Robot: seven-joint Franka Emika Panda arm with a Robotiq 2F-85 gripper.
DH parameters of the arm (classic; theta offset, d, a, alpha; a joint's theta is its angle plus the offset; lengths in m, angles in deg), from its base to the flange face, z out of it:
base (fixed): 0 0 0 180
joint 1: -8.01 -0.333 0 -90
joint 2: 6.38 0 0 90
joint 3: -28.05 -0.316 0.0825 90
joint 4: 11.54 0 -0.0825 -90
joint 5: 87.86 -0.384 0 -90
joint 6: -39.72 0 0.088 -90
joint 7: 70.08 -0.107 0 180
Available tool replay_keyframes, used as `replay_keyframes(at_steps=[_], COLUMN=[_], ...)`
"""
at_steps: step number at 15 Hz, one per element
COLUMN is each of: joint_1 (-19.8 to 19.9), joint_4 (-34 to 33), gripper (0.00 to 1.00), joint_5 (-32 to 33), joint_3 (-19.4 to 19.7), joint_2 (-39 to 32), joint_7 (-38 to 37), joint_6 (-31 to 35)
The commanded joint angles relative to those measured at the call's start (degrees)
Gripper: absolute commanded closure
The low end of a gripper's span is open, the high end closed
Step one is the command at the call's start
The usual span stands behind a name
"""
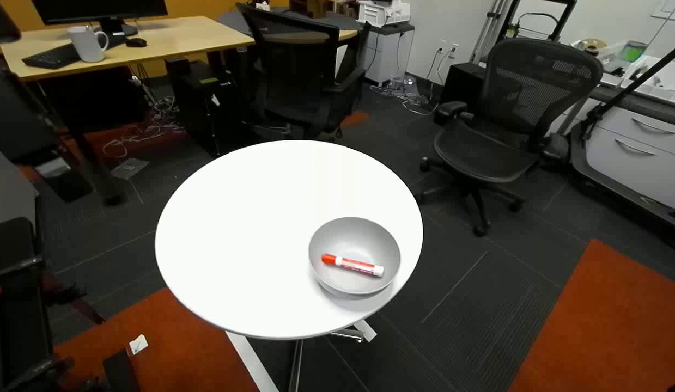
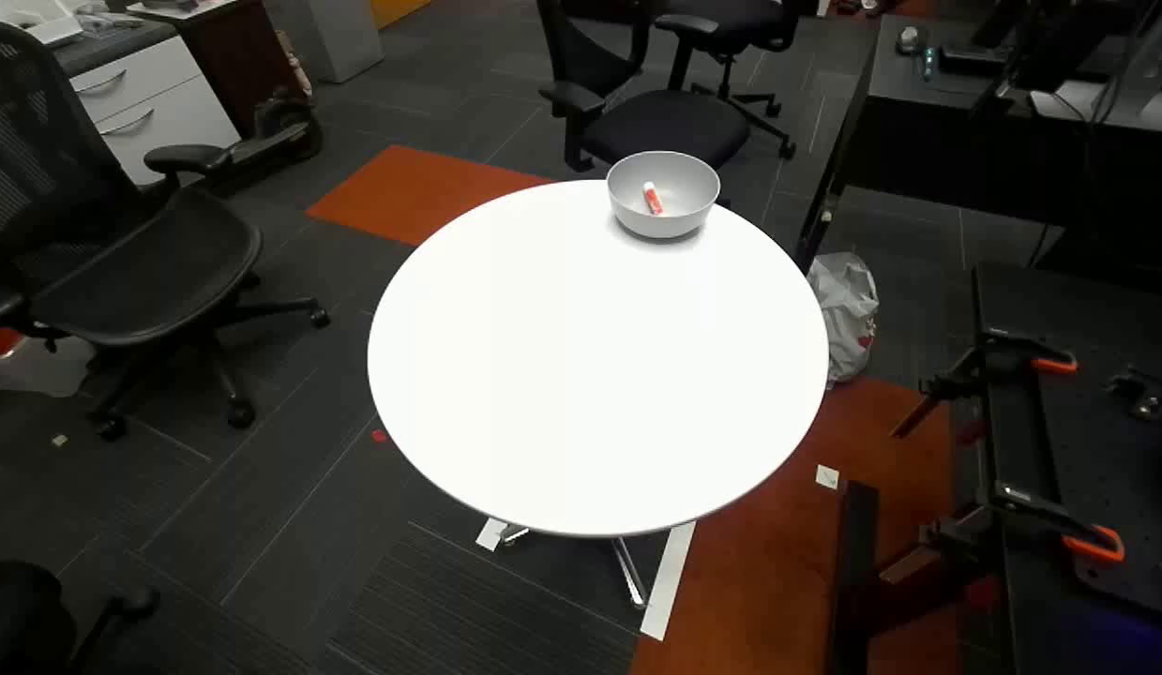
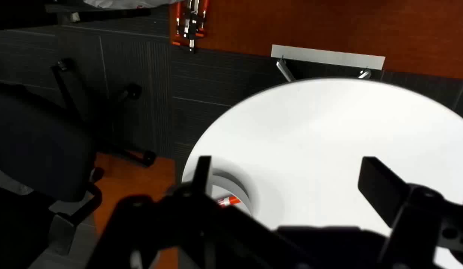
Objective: Pick up the pen from the bowl and put it on the table.
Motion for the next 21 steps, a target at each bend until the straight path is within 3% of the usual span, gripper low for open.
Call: replay_keyframes(at_steps=[1, 8, 15, 21], joint_1=[-0.1, 0.1, 0.4, -0.2], joint_4=[0.1, -1.1, -14.0, -28.0], gripper=[0.00, 0.00, 0.00, 0.00], joint_5=[0.0, 0.5, -2.3, -13.7], joint_3=[0.1, 0.2, 3.1, 6.5], joint_2=[0.0, -2.5, -19.3, -37.8], joint_7=[0.0, 0.0, -1.4, -3.5], joint_6=[-0.3, 1.3, 8.5, 16.5])
